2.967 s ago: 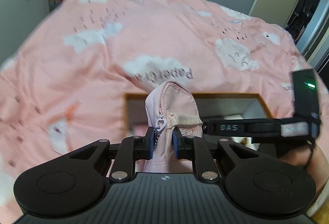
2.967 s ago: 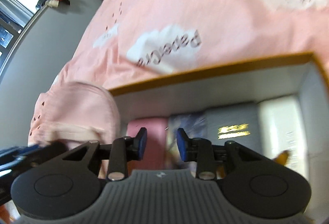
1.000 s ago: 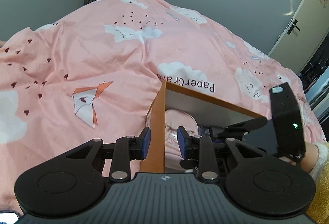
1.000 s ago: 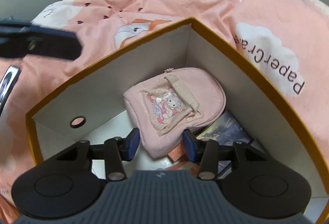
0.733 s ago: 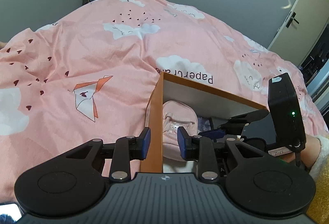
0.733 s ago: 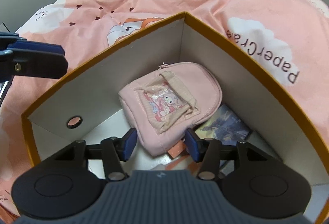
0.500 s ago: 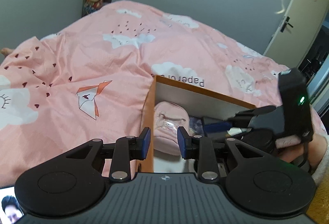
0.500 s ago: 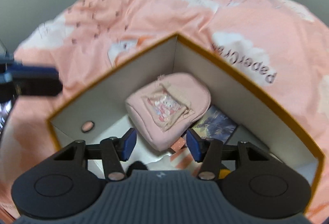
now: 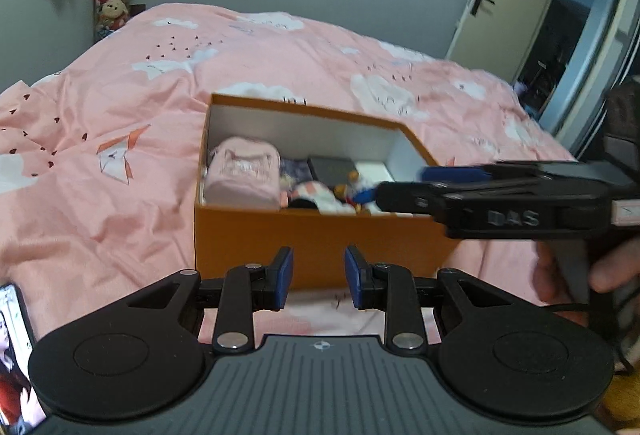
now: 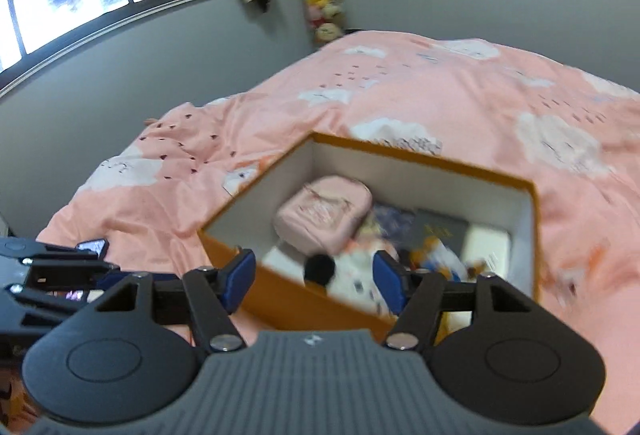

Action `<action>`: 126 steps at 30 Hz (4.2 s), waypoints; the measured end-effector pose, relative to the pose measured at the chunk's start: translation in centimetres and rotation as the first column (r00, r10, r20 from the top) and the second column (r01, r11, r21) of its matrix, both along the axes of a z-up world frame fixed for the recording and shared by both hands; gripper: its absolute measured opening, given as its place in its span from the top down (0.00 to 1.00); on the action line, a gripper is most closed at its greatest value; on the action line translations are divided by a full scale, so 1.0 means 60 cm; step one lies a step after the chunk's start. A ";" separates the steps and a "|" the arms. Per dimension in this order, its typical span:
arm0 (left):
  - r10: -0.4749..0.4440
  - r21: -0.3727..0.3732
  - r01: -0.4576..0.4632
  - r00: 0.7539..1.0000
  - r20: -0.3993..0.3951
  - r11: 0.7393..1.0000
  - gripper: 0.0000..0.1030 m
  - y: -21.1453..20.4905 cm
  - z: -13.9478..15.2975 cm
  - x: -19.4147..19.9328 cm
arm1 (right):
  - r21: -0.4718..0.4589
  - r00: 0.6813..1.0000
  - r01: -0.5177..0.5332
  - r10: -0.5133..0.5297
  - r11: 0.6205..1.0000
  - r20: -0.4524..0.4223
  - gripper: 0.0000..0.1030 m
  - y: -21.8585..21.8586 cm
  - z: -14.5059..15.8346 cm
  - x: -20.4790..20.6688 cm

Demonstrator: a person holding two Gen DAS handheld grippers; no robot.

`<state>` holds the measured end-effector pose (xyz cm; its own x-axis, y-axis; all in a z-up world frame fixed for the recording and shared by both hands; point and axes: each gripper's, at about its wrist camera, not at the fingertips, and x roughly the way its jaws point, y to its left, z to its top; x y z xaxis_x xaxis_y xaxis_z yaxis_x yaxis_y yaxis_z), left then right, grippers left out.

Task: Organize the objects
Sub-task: 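Withdraw both grippers and reach down toward the two keychains, then grasp the crocheted fruit keychain with the left gripper while the right grasps the yellow tape keychain, then lift both keychains and carry them over the orange box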

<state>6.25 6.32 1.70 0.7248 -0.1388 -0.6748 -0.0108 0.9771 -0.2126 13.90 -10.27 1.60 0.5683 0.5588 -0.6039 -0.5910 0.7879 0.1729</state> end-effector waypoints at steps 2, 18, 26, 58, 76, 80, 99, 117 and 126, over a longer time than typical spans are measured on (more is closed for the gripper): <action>-0.020 0.008 0.020 1.000 -0.015 1.000 0.68 -0.005 -0.007 -0.011 | 0.005 0.999 0.048 -0.048 0.999 -0.020 0.34 -0.016 -0.014 -0.025; -0.109 -0.060 0.096 0.954 -0.280 0.994 0.68 -0.001 -0.096 -0.051 | -0.130 0.935 0.208 -0.236 0.970 -0.265 0.34 -0.048 -0.145 -0.130; -0.202 -0.037 0.203 0.911 -0.359 0.979 0.46 -0.037 -0.129 -0.058 | -0.154 0.920 0.184 -0.225 0.971 -0.320 0.35 -0.048 -0.168 -0.134; -0.086 0.109 0.151 0.885 -0.457 0.982 0.54 -0.029 -0.156 -0.064 | -0.159 0.830 -0.092 -0.012 0.983 -0.557 0.45 0.034 -0.231 -0.143; -0.094 0.086 0.143 0.901 -0.423 0.986 0.54 -0.023 -0.155 -0.068 | -0.203 0.793 -0.137 -0.015 0.969 -0.609 0.41 0.062 -0.276 -0.133; -0.096 0.090 0.144 0.909 -0.405 0.985 0.54 -0.024 -0.151 -0.071 | -0.199 0.798 -0.134 -0.014 0.971 -0.603 0.42 0.060 -0.272 -0.135; -0.119 0.069 0.134 0.975 -0.189 0.989 0.55 -0.011 -0.103 -0.071 | -0.098 0.890 0.001 -0.045 0.995 -0.454 0.42 0.005 -0.176 -0.116; -0.238 0.089 0.239 0.971 -0.022 0.967 0.55 0.031 0.058 0.071 | 0.138 0.981 0.003 0.023 0.990 -0.191 0.42 -0.027 0.050 0.008; -0.344 0.234 0.407 0.900 -0.267 0.883 0.55 0.018 0.014 0.218 | 0.200 0.951 0.084 -0.019 0.976 -0.307 0.42 0.001 0.017 0.147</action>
